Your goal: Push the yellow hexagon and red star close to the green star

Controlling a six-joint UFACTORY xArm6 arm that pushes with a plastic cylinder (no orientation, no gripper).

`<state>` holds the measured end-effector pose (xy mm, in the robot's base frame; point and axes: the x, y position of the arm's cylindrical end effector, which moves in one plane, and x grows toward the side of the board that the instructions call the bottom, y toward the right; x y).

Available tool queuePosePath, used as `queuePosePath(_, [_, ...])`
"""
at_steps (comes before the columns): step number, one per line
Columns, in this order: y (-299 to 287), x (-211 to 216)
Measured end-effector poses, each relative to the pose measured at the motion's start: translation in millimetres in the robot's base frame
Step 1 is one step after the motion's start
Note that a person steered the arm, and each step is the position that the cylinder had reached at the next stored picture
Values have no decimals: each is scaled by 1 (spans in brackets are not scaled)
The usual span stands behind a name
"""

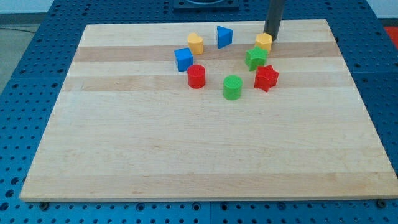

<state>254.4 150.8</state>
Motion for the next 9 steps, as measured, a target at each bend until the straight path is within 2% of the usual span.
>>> queuePosePath(2, [14, 23])
queuePosePath(5, [-26, 28])
queuePosePath(6, [7, 37])
queuePosePath(7, [49, 88])
queuePosePath(8, [53, 157])
queuePosePath(9, [35, 172])
